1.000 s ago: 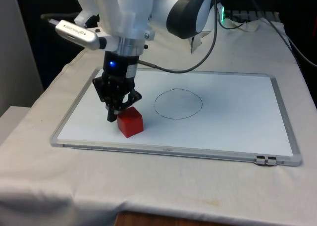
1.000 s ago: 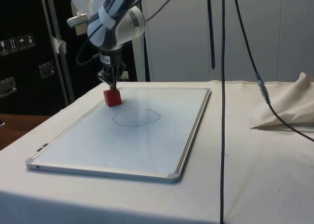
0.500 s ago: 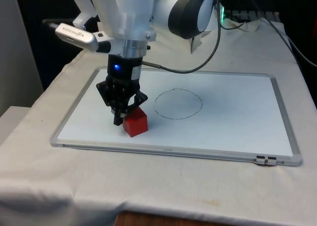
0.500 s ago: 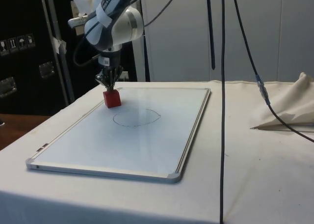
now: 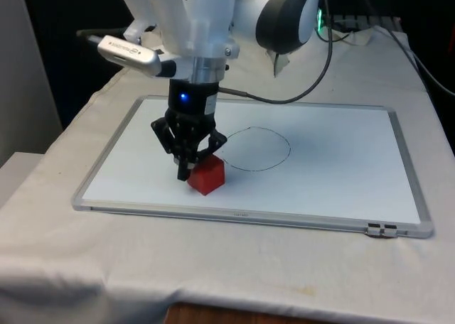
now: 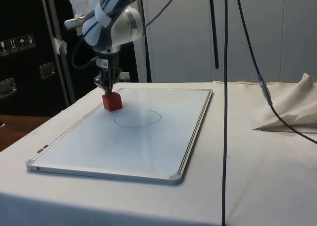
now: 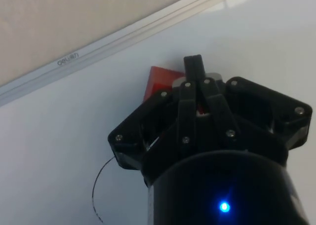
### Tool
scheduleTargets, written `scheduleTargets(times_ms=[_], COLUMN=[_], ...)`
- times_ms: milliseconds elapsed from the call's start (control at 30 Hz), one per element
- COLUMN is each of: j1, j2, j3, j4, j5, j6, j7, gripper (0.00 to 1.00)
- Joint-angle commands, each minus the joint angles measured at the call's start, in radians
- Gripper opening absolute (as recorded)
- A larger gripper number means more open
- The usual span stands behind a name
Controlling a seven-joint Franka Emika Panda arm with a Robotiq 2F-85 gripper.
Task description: Push the cube into the marked area.
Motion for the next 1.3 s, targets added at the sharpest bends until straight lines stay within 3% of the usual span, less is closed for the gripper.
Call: scheduleTargets(times_ms=[0,200,400,500,533,567,767,800,833,1033,1067,1100,1133,1267], j1=[0.006,0.014,0.013,0.006,0.014,0.005,-0.002,0.008,-0.003,-0.003,0.006,-0.003,-0.003,0.006], j2=[-0.015,-0.05,-0.073,-0.075,-0.068,-0.075,-0.063,-0.067,-0.063,-0.064,-0.066,-0.063,-0.062,-0.061], j3=[0.001,0.002,0.006,0.012,0.0,0.013,0.023,0.009,0.026,0.026,0.013,0.026,0.026,0.025], j4=[-0.017,-0.059,-0.085,-0.078,-0.078,-0.075,-0.056,-0.066,-0.056,-0.051,-0.055,-0.049,-0.045,-0.021], j5=[-0.002,-0.004,0.0,0.007,0.0,0.01,0.036,0.027,0.037,0.038,0.031,0.038,0.038,0.029], j6=[-0.003,-0.032,-0.069,-0.097,-0.087,-0.107,-0.151,-0.141,-0.153,-0.173,-0.169,-0.177,-0.182,-0.193], j7=[-0.009,-0.039,-0.067,-0.085,-0.072,-0.092,-0.139,-0.129,-0.151,-0.19,-0.18,-0.198,-0.213,-0.205], gripper=[0.0,0.0,0.0,0.0,0.0,0.0,0.0,0.0,0.0,0.0,0.0,0.0,0.0,0.0])
